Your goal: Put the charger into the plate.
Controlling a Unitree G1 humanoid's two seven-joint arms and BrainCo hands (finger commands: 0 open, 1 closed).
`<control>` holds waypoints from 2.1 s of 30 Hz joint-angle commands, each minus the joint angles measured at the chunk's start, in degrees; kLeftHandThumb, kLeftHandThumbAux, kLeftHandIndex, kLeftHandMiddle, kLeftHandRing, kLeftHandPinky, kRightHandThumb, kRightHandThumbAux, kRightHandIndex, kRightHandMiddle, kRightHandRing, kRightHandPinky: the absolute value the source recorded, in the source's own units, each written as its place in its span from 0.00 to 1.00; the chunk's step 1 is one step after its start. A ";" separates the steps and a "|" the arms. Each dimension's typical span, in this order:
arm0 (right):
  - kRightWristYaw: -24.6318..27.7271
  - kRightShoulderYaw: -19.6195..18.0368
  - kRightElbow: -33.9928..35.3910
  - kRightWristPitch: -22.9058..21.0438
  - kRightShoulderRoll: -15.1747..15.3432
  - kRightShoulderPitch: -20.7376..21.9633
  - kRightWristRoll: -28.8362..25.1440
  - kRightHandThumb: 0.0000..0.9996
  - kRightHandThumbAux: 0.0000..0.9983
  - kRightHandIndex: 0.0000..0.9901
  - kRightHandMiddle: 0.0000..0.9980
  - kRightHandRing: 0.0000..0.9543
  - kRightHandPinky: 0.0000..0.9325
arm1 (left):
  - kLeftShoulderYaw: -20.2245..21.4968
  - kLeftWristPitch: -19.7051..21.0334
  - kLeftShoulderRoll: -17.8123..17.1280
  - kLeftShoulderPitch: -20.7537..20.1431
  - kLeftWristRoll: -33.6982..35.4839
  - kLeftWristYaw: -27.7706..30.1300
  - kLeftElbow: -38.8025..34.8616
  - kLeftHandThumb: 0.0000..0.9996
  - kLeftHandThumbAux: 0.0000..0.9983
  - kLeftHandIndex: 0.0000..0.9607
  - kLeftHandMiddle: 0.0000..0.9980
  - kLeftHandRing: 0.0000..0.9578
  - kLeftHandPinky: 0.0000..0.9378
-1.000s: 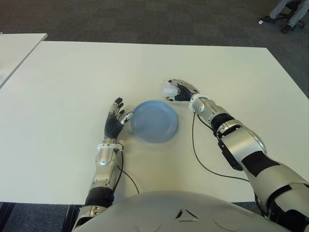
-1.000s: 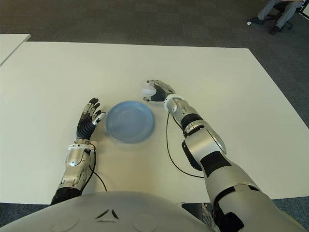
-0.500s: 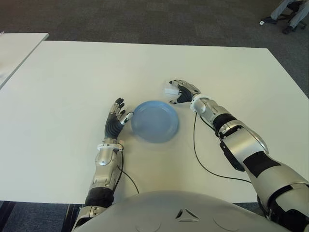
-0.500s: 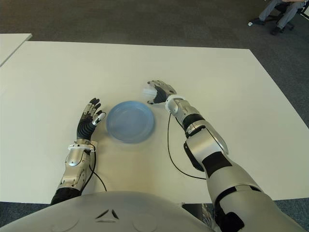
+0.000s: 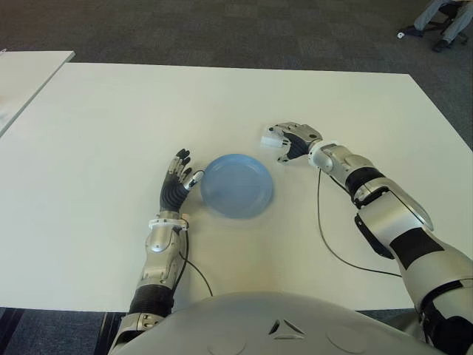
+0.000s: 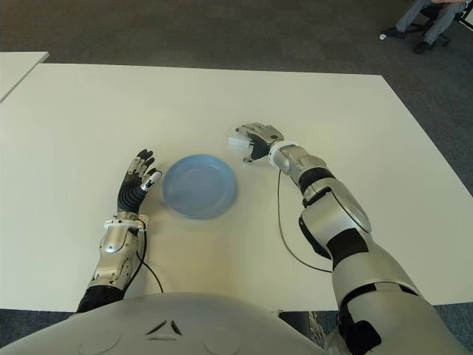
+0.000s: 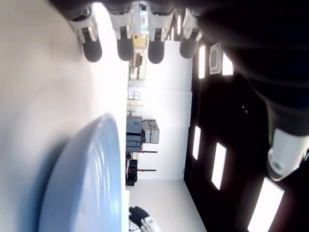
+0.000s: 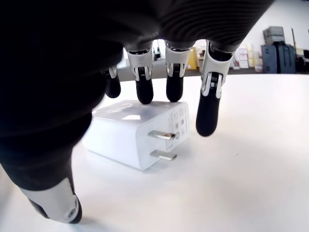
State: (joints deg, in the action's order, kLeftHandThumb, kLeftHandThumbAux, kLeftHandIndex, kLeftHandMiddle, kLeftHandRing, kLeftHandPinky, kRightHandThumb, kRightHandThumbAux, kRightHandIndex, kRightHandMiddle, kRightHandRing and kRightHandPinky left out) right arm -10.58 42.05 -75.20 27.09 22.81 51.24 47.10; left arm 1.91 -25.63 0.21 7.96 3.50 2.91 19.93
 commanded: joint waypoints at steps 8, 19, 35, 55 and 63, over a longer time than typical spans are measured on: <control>0.69 7.98 0.39 8.33 7.60 -1.10 8.00 0.00 0.78 0.00 0.19 0.22 0.04 | 0.46 -0.06 -0.13 -0.79 0.18 0.50 3.86 0.00 0.54 0.01 0.10 0.09 0.10; 0.62 8.97 5.23 14.91 15.15 -2.13 8.99 0.00 0.80 0.00 0.12 0.15 0.00 | 0.89 -0.72 -0.02 -2.71 0.05 0.08 7.13 0.00 0.55 0.01 0.10 0.09 0.08; 1.30 5.47 16.21 19.63 21.62 -6.81 6.94 0.00 0.82 0.00 0.13 0.19 0.00 | 1.62 -1.84 0.29 -5.31 -0.38 -0.17 11.34 0.00 0.54 0.00 0.10 0.08 0.07; 5.32 -4.18 26.21 25.28 24.27 -12.22 0.72 0.00 0.80 0.00 0.15 0.29 0.01 | 1.64 -3.06 0.40 -6.51 -1.87 -1.23 14.00 0.00 0.55 0.00 0.10 0.09 0.08; 5.02 -9.61 27.02 24.79 22.47 -15.20 -3.97 0.00 0.73 0.00 0.12 0.22 0.06 | 1.60 -3.47 0.32 -6.63 -2.25 -1.21 14.27 0.00 0.55 0.00 0.10 0.08 0.07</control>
State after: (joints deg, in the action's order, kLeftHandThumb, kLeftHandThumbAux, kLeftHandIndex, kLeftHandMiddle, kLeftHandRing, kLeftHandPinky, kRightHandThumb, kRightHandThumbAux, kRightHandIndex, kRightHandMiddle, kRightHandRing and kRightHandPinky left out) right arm -5.95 34.67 -48.36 52.14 46.35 37.87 45.89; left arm 3.55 -30.63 0.33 -0.28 1.62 2.37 31.68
